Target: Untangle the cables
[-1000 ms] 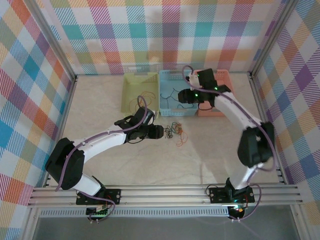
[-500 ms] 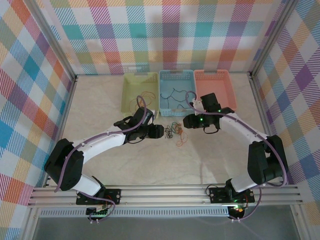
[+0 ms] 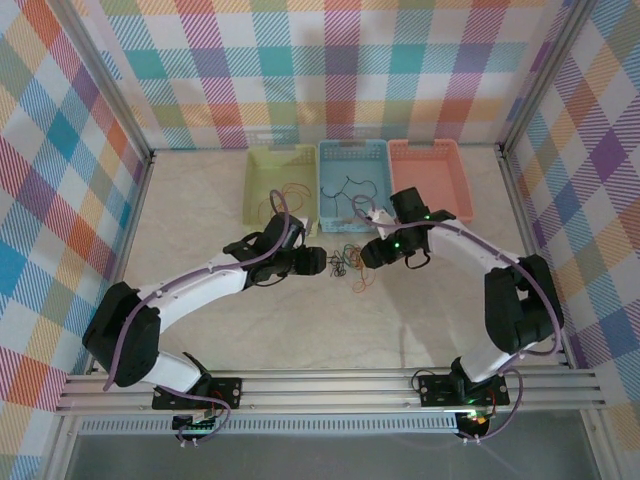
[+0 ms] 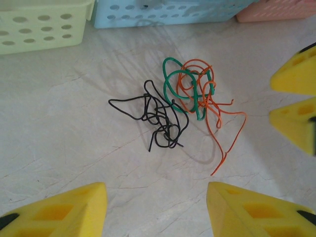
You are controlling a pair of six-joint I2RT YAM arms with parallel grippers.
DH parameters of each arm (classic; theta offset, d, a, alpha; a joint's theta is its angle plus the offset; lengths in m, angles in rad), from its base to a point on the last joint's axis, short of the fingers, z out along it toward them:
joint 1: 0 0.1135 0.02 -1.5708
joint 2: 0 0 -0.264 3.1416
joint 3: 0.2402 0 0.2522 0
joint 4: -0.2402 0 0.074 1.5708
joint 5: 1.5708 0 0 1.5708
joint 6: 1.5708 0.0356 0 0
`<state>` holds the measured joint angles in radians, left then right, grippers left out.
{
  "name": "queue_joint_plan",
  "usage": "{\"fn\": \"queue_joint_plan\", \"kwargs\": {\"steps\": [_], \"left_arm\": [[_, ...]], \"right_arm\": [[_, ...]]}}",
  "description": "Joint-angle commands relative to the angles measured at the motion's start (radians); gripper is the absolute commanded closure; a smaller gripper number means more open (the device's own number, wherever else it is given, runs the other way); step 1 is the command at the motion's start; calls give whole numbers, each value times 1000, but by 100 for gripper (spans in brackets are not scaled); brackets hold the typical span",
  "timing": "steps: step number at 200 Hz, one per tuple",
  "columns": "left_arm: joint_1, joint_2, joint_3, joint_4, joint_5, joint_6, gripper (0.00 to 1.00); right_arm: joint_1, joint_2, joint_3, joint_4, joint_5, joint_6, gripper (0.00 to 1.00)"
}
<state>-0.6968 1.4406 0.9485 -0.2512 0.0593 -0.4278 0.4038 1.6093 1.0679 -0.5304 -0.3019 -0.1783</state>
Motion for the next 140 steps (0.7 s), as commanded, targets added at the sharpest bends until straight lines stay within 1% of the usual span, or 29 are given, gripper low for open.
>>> {"fn": "queue_joint_plan", "kwargs": {"steps": [1,25,48,57,75,81,91,93,94,106,126,132,140], "left_arm": [[12,-60,-31,21,-43,20,44],[13,-94,-44,24,-68,24,44],[13,-120,-56,32,-78,25,44],[13,-124,-57,32,-78,27,44],[13,-123,-57,31,-79,26,44],[13,-121,-57,32,-77,27,44],[13,-120,-54,31,-76,26,44],[13,-119,-55,31,-76,27,44],[13,-119,-56,31,-77,26,44],[13,-120,-56,30,-77,26,44],[13,-134,-58,30,-82,25,44],[13,-139,-62,33,-82,24,44],[13,-147,-66,38,-83,21,44]], "right_arm": [[7,51,22,-31,-45,-125,47],[12,94,41,-84,2,-143,48],[22,120,46,-92,-8,-145,49],[28,130,49,-99,6,-147,50],[35,161,57,-113,41,-149,55],[36,173,66,-126,52,-150,57],[42,183,75,-136,60,-149,68],[43,183,76,-137,60,-149,69],[45,183,77,-138,58,-150,71],[52,166,74,-132,54,-154,82],[60,82,49,-85,51,-146,93],[66,54,38,-56,46,-136,100],[84,4,26,-16,31,-122,100]]}}
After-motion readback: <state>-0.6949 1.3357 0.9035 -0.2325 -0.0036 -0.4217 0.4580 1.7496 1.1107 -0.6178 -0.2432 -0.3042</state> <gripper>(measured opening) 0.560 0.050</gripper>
